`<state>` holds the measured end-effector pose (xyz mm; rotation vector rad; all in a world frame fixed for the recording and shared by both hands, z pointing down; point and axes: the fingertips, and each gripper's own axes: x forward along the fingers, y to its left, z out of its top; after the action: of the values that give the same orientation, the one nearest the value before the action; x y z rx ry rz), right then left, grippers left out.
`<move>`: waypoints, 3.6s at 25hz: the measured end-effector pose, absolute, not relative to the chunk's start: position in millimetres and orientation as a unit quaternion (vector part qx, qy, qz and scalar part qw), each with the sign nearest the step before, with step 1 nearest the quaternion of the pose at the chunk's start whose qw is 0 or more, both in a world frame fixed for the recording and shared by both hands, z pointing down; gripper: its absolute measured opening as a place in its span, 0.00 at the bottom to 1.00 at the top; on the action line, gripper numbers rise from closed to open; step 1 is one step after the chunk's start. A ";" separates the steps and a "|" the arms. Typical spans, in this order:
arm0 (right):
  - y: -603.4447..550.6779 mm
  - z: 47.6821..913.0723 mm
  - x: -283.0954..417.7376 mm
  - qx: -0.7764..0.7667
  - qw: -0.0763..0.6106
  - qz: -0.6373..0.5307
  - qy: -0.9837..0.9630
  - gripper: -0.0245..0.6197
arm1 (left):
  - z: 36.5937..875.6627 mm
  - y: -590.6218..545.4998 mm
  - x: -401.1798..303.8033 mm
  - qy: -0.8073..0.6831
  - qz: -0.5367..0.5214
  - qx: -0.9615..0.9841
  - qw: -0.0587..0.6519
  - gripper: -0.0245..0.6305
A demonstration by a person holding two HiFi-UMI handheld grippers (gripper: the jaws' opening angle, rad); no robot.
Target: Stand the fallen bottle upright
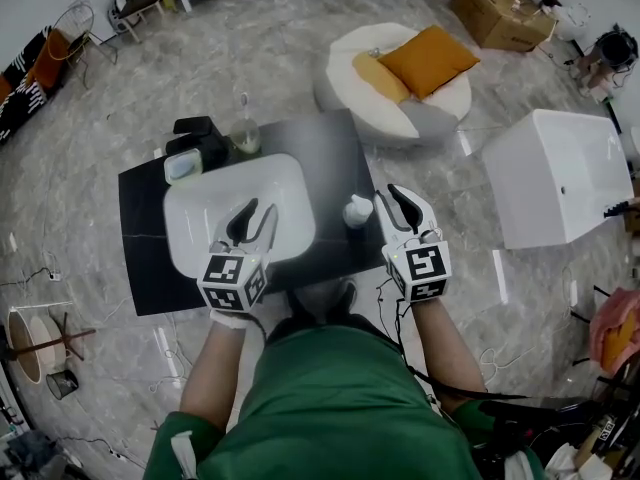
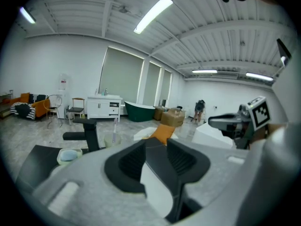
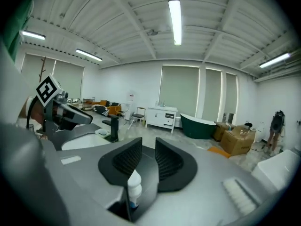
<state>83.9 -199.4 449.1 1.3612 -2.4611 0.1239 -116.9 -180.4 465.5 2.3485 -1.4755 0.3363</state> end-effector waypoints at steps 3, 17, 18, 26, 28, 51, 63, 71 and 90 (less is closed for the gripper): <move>-204.5 436.1 85.4 0.481 0.150 0.039 -0.863 0.17 | 454.9 -181.8 -116.8 -0.522 0.127 0.830 0.150 0.25; -228.4 388.2 97.8 0.493 0.107 0.027 -0.863 0.17 | 388.3 -209.3 -111.8 -0.526 0.116 0.841 0.052 0.25; -230.3 383.4 99.0 0.496 0.102 0.024 -0.862 0.17 | 384.1 -211.3 -111.0 -0.526 0.113 0.842 0.048 0.25; -239.0 355.4 114.3 0.528 0.068 0.010 -0.846 0.16 | 357.2 -219.3 -112.4 -0.526 0.091 0.845 0.021 0.24; -241.3 347.4 122.8 0.546 0.049 0.014 -0.836 0.16 | 352.0 -221.1 -113.6 -0.527 0.087 0.845 0.017 0.24; -243.6 322.9 134.1 0.546 -0.005 0.016 -0.838 0.13 | 342.6 -227.6 -112.7 -0.529 0.084 0.845 0.006 0.23; -241.9 317.8 134.8 0.546 -0.008 0.016 -0.838 0.13 | 337.8 -225.3 -111.1 -0.528 0.078 0.846 0.003 0.23; -240.0 316.4 136.1 0.544 -0.006 0.015 -0.839 0.13 | 339.3 -224.5 -108.8 -0.528 0.078 0.846 0.005 0.23; -235.6 315.7 132.0 0.537 -0.006 0.009 -0.843 0.10 | 341.7 -223.9 -109.4 -0.525 0.079 0.847 0.008 0.23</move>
<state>132.0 -235.6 315.7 1.6934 -2.6592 0.0277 -109.4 -223.9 341.7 2.6481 -1.6404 0.2482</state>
